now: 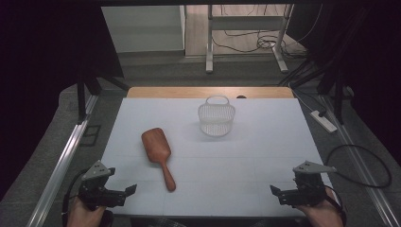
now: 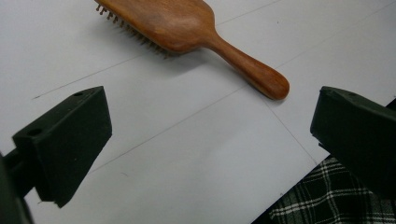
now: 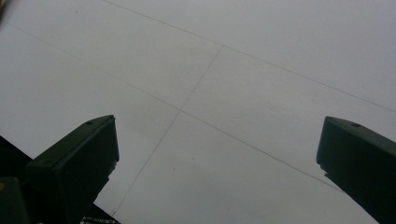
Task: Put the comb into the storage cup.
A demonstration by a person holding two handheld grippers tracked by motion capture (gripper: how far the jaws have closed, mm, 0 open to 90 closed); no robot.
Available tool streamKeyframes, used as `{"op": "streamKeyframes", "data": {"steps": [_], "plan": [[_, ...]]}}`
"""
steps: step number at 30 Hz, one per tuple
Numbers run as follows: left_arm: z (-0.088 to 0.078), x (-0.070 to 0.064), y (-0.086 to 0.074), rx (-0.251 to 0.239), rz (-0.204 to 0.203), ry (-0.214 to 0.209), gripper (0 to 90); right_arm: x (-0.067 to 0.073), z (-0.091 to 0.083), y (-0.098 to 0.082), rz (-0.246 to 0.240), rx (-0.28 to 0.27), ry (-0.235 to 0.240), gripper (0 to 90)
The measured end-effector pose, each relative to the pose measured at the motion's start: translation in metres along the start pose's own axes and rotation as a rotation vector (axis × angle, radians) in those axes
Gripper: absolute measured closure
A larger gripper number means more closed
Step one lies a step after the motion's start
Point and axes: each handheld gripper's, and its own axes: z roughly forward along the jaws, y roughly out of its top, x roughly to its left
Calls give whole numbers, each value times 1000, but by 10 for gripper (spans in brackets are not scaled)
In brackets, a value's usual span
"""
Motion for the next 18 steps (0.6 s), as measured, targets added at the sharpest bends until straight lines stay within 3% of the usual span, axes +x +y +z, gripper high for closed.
{"op": "streamKeyframes", "data": {"steps": [18], "plan": [[1,2,1,8,-8,-23,0,1,1,0,0,6,-13,0]]}}
